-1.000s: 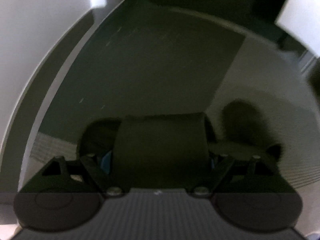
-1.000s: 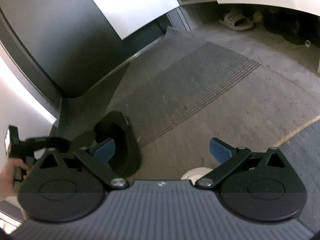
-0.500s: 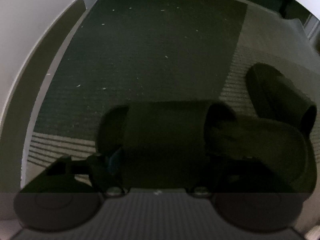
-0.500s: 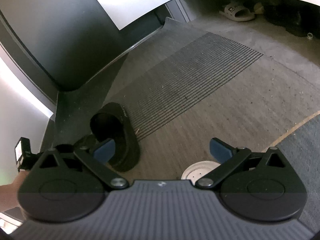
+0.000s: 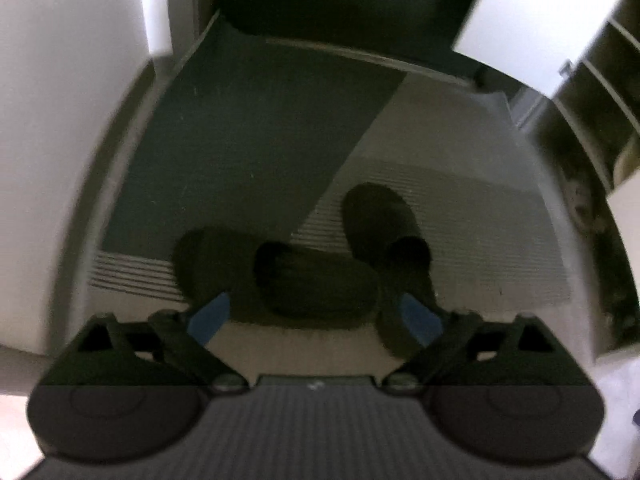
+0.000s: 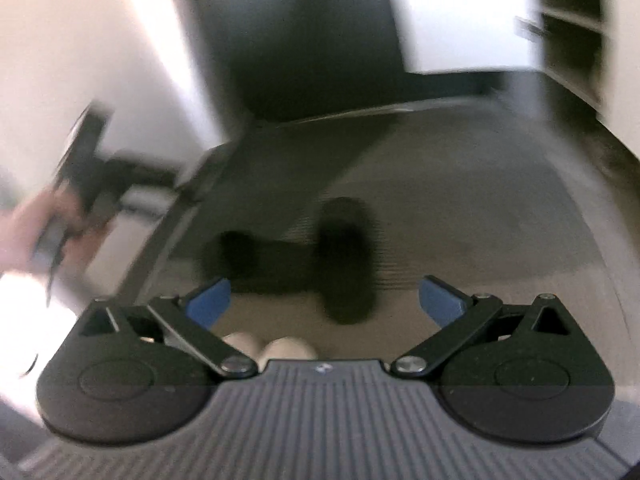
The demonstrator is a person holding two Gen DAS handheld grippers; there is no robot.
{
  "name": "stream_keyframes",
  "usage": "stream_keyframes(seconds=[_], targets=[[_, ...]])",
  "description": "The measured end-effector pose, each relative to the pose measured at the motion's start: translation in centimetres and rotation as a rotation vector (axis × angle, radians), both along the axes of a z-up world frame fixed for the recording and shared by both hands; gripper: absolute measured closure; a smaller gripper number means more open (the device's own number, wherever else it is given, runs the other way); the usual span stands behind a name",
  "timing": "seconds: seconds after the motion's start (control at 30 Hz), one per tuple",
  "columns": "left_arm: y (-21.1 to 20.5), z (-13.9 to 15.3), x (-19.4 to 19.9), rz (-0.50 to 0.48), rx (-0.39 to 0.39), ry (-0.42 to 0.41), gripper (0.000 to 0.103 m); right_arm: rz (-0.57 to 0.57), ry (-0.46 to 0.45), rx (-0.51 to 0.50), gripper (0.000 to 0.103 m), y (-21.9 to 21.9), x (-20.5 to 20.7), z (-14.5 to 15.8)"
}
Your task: Organize scattered shoes
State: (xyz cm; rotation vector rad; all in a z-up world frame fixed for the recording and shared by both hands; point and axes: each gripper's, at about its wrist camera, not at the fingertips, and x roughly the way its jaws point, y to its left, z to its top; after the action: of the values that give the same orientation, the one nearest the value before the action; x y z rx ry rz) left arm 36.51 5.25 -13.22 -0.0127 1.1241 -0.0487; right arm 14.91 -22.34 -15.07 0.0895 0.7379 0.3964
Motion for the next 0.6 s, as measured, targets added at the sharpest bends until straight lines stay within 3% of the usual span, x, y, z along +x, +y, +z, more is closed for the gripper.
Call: stream_keyframes(seconds=[0.07,0.2,0.33,0.5,0.6], targets=[[-1.2,4.5,-1.9,-0.009,0.033,-0.051,0.005,0.046,-0.013,-0.057,0.0,0.9,-0.1,2.3],[-1.7,12.7,-6.7,-0.04,0.012,-0.137,0.0,0.165,-0.042,-0.186,0.0,3.7,-0.3,8.1],[0.9,18.4,-10.7,0.022,-0.035,-0.224,0.0,0.177,0.026,-0.225,0.0,5.5,1.7,8.5],[6.3,20.3,-14.9,0.114,-0.069,-0.236,0.0,0.11,0.132,-0.303,0.0,8.6,7.0,7.5],[9.7,19.5,-16.2,0.202,-0.113,-0.208,0.0,0.05,0.11,-0.229,0.0,10.6,10.7,7.0]])
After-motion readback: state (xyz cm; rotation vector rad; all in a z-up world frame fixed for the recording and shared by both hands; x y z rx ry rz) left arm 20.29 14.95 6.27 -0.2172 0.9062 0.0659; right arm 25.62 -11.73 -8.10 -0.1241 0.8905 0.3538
